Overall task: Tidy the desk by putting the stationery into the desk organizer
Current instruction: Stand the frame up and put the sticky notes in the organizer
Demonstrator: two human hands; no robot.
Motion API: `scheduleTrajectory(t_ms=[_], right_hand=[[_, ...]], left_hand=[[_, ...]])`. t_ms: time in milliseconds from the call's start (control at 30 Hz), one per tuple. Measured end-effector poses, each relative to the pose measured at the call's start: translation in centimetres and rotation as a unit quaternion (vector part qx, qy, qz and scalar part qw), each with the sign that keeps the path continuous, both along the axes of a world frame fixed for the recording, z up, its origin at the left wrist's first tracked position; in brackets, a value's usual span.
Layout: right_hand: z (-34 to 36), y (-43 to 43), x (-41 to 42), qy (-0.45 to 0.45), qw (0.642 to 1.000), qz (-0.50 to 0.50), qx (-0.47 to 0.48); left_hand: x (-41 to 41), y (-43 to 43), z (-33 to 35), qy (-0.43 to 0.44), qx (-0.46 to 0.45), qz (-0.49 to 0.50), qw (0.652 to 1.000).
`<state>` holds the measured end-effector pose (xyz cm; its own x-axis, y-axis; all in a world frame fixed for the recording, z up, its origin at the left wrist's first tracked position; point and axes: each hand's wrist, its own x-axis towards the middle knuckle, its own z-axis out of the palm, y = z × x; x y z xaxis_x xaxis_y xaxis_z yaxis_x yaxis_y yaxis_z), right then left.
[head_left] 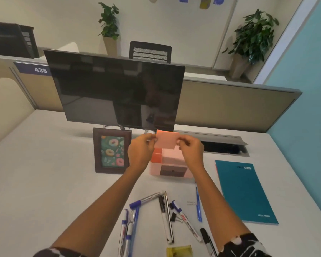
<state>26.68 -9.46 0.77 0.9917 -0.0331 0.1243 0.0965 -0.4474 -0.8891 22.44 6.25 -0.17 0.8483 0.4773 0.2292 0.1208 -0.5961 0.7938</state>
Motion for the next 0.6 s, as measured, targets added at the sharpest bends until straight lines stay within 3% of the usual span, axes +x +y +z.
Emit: scheduleTrajectory(t_ms=[333,600], right_hand=[[-1.6,2.0,5.9,-0.012,0.997,0.006,-0.077],[-3.9,1.4,6.9,0.033,0.993,0.033,-0.110]], left_hand=[[5.9,1.8,-2.4,0.042,0.035,0.003,0.999],[6.8,1.2,-4.7,0.072,0.051,0.002,0.996]])
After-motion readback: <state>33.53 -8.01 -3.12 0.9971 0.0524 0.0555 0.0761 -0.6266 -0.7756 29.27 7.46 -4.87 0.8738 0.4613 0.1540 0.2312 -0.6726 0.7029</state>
